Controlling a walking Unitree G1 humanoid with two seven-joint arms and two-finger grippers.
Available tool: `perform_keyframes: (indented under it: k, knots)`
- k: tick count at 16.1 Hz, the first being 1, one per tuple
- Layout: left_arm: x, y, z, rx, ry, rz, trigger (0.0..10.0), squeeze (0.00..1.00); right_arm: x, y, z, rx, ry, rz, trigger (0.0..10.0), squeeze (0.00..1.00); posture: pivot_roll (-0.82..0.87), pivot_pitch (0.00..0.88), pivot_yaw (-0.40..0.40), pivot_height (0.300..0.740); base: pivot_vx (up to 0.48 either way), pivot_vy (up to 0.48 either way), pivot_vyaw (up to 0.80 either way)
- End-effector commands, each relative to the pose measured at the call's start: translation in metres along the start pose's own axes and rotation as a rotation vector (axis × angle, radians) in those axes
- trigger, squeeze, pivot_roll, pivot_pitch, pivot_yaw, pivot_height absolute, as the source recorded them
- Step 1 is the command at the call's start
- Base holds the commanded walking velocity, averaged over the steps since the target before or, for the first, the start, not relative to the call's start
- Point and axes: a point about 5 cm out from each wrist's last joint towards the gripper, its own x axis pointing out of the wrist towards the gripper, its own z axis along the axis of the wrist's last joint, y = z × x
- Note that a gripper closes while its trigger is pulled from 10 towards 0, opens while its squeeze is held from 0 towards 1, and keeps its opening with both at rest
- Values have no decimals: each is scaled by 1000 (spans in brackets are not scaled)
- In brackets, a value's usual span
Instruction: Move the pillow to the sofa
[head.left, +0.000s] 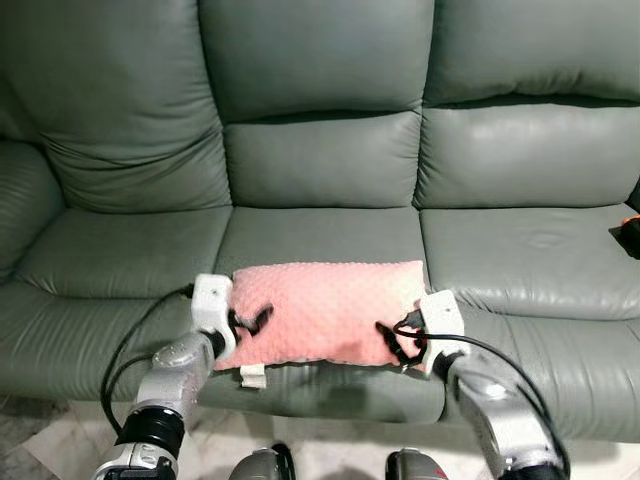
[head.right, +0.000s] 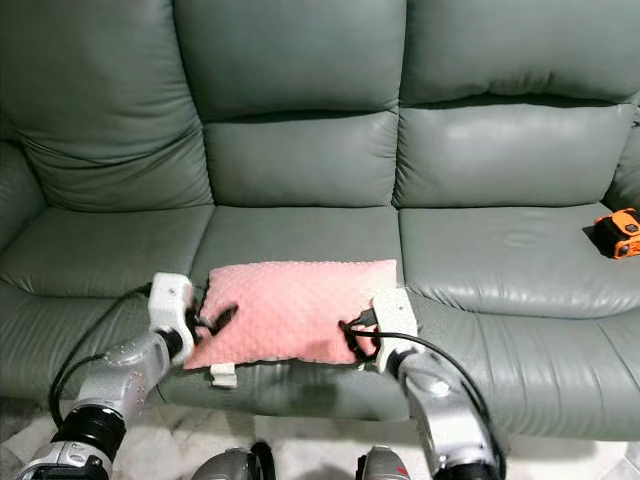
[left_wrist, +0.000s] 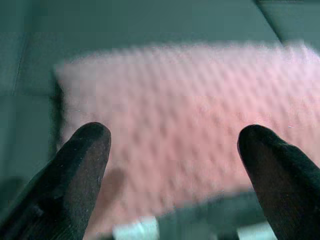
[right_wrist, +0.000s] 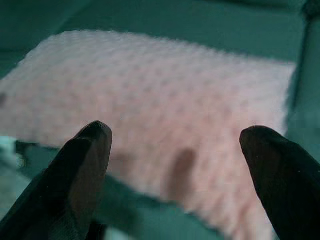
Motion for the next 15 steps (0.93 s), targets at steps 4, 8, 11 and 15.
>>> perform_keyframes:
  k: [4,8,11,15]
  knots:
    - [-8,0,-43,-8,212,-38,10000,0,-23,2,-25,137,144,20,10000,792,-198,233,117,740,0,0,0]
    - [-6,-3,-51,14,228,-41,10000,0,-30,5,-32,122,176,46,10000,0,-211,321,111,740,0,0,0]
    - [-10,4,-63,22,284,-5,10000,0,-25,19,-39,176,205,112,10000,0,-198,377,101,740,0,0,0]
    - [-4,3,-58,41,288,17,10000,0,-15,32,-49,123,281,251,10000,0,-183,425,93,740,0,0,0]
